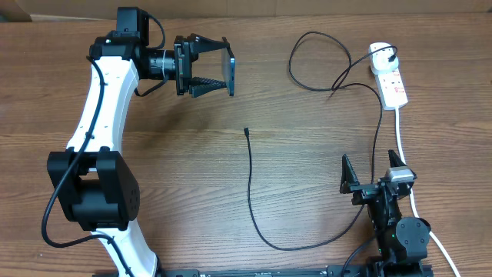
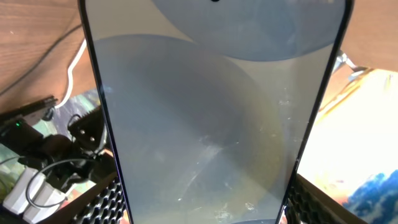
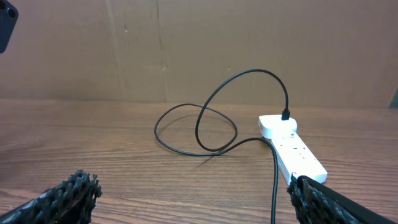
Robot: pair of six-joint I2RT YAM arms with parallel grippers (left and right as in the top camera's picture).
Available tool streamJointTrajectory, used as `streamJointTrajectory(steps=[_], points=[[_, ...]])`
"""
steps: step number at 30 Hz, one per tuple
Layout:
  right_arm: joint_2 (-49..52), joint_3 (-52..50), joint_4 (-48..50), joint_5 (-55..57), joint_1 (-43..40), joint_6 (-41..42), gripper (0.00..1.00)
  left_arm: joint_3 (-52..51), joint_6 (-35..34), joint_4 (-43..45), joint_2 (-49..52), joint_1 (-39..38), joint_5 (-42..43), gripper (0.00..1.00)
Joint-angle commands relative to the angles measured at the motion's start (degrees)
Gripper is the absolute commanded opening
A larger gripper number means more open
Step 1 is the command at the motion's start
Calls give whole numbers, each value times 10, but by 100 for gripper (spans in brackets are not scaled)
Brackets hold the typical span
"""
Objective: Plug charger to phone and switch on socket
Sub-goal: 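Hold the phone upright with the left gripper, then lower it toward center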
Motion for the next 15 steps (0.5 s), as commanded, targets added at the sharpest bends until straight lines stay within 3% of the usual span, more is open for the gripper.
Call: streamJointTrajectory(steps=[1, 15], points=[[-5, -6, 3, 5, 0, -1, 100, 1, -1, 1, -24, 3, -22, 50], [-5, -6, 3, 5, 0, -1, 100, 1, 91, -13, -24, -18, -299, 47]])
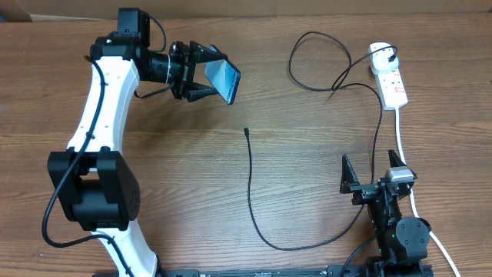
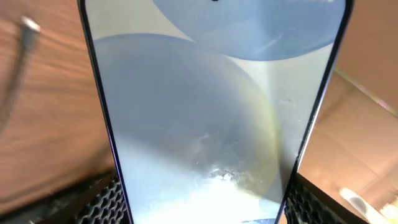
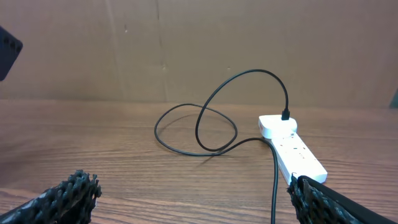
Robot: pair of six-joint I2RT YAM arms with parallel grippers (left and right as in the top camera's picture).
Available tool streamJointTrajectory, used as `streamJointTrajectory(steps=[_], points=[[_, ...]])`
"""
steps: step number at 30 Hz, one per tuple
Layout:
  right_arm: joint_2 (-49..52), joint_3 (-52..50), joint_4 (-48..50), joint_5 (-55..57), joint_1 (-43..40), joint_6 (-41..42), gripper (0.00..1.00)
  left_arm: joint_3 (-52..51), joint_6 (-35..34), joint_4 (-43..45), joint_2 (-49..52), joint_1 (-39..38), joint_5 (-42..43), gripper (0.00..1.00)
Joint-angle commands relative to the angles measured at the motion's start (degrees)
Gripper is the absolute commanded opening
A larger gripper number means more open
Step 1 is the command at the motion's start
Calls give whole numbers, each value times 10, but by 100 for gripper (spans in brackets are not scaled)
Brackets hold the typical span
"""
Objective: Plug charger to phone and switch on socket
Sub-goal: 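Hold the phone upright with the left gripper, then lower it toward center, then raise the right arm and move the right gripper over the cable end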
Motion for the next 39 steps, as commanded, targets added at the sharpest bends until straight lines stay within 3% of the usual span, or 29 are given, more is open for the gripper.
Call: streamJointTrajectory(steps=[1, 3, 11, 21, 27, 34, 36, 39], points=[[-5, -6, 3, 5, 0, -1, 100, 2, 37, 0, -24, -14, -85, 47], [-5, -6, 3, 5, 0, -1, 100, 2, 59, -16, -24, -26, -179, 48], [-5, -6, 3, 5, 0, -1, 100, 1, 68, -28, -23, -85, -384, 48], [-5, -6, 3, 5, 0, -1, 100, 1, 70, -30, -23, -162, -594, 49], [-5, -6, 3, 5, 0, -1, 100, 1, 70, -24, -23, -173, -668, 49], [-5, -6, 17, -5, 0, 2, 100, 1, 126, -26, -23, -164, -672, 49], [-5, -6, 46, -64, 0, 2, 100, 1, 144, -26, -23, -164, -672, 49], [-5, -6, 106, -246, 1, 26, 100, 1, 168, -26, -23, -164, -672, 49]])
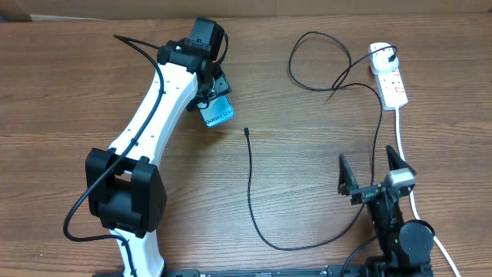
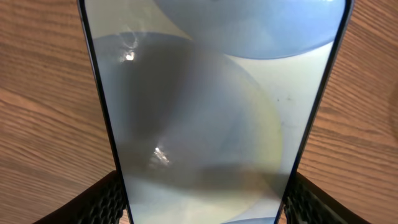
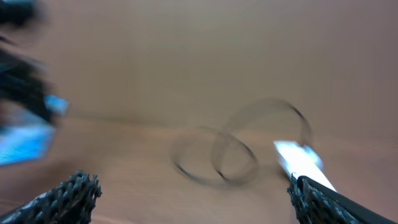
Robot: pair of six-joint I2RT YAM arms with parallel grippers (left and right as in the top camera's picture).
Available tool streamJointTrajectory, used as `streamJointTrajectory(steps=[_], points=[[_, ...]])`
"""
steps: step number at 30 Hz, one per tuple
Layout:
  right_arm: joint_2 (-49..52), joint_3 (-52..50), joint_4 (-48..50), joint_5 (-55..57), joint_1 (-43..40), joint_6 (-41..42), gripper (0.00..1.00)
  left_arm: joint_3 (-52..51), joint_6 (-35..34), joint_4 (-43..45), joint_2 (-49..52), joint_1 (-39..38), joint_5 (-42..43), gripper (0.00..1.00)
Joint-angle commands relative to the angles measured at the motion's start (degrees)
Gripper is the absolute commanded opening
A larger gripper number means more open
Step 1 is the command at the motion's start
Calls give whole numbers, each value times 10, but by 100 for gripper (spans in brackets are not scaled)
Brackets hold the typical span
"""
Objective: Plug charger to phone and switch on socket
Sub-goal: 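Raise the right arm and move the right gripper over the cable end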
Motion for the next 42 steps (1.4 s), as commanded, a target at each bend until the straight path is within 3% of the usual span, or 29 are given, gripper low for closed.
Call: streamJointTrajectory(steps=[1, 4, 6, 13, 16, 19, 24, 37, 40, 42], points=[[-5, -6, 43, -249, 1, 34, 100, 1, 50, 2, -23, 3, -16, 49], [-5, -6, 124, -406, 1, 42, 100, 1, 50, 4, -23, 4, -16, 50], [-5, -6, 186, -442, 1, 49, 100, 1, 50, 4, -23, 7, -16, 49], [-5, 13, 420, -387, 0, 189, 100, 1, 52, 0, -23, 42, -10, 50], [-5, 57, 409, -332, 0, 189, 100, 1, 55, -6, -23, 58, 2, 50], [0, 118, 337, -288, 0, 160, 100, 1, 72, -7, -23, 70, 18, 49], [67, 267, 115, -271, -1, 36, 100, 1, 73, -10, -23, 76, 21, 49], [474, 721, -411, -336, 0, 45, 100, 1, 73, -10, -23, 77, 21, 49], [556, 774, -485, -384, -1, 47, 100, 1, 73, -13, -23, 77, 21, 49], [594, 782, -498, -452, -1, 91, 100, 1, 73, -17, -23, 77, 21, 49]])
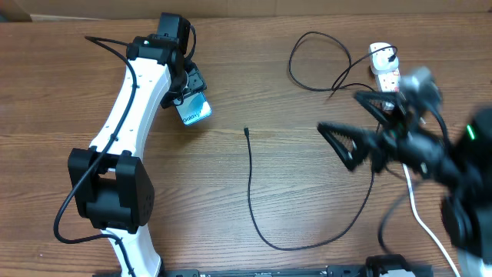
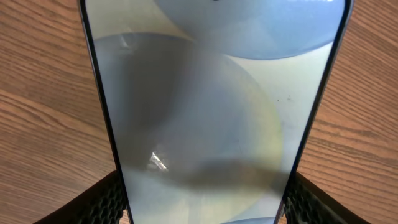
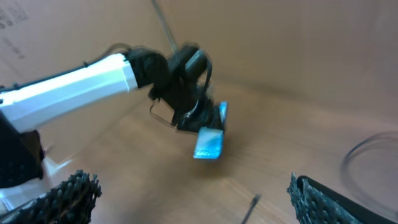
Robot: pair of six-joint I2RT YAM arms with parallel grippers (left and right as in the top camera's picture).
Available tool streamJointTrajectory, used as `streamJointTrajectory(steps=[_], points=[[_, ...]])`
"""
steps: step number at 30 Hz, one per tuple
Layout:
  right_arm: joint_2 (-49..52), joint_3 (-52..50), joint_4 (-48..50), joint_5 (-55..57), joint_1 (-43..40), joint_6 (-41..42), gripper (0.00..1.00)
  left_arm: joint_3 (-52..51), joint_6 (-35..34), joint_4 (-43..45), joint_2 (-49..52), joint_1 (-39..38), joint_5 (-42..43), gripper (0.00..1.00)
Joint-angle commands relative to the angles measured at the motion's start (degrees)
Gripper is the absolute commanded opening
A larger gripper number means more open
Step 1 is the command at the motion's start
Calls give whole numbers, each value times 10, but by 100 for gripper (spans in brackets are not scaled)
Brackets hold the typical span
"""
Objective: Plug charger to phone and switch on socket
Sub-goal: 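Raise the right arm and move the right gripper over the cable end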
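Note:
The phone (image 1: pixel 194 108), screen up and pale blue, is near the wooden table (image 1: pixel 77 169) at the back left, with my left gripper (image 1: pixel 187 91) shut on it. The left wrist view is filled by the phone (image 2: pixel 205 106) between the mesh fingers (image 2: pixel 96 202). The black charger cable (image 1: pixel 251 192) lies mid-table, its free plug (image 1: pixel 246 131) pointing away, to the right of the phone. The white power strip (image 1: pixel 382 63) lies at the back right. My right gripper (image 1: pixel 350 127) is lifted, blurred and open, facing the phone (image 3: pixel 210 140) and the plug (image 3: pixel 254 202).
The cable loops (image 1: pixel 315 61) near the strip, where its other end is plugged in. The strip's white lead (image 1: pixel 419 219) runs toward the front right edge. The white left arm (image 1: pixel 127 100) stretches over the table's left side.
The left gripper has shifted the phone a little left. The right arm has risen from its rest at the front right and now hangs over the right middle, turned toward the phone.
The left gripper held the phone high at the back, tilted on edge, then turned it. By 1.4 s ago it had brought it down, screen up, near the cable's plug; now it is slightly further left. The right arm rested, began stirring, and now is raised.

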Motion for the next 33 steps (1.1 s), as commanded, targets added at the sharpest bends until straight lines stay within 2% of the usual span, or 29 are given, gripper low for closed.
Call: streamJointTrajectory(steps=[1, 5, 8, 12, 17, 23, 27, 33], points=[[75, 25, -15, -139, -1, 82, 100, 1, 9, -6, -23, -1, 1, 50], [146, 25, -2, -195, 1, 184, 100, 1, 9, -9, -23, -1, 1, 50], [187, 25, -1, -191, 14, 206, 100, 1, 9, -9, -23, -1, 1, 50], [230, 25, -7, -94, 64, 248, 100, 1, 9, -14, -23, -1, 10, 50], [295, 50, -49, 45, 125, 253, 100, 1, 11, -14, -23, -1, 16, 50], [409, 163, -164, 181, 155, 252, 100, 1, 11, -14, -23, -1, 16, 50], [465, 206, -186, 217, 165, 252, 100, 1, 11, -14, -23, -1, 16, 50], [522, 204, -168, 255, 171, 253, 100, 1, 10, -7, -23, -1, 16, 49]])
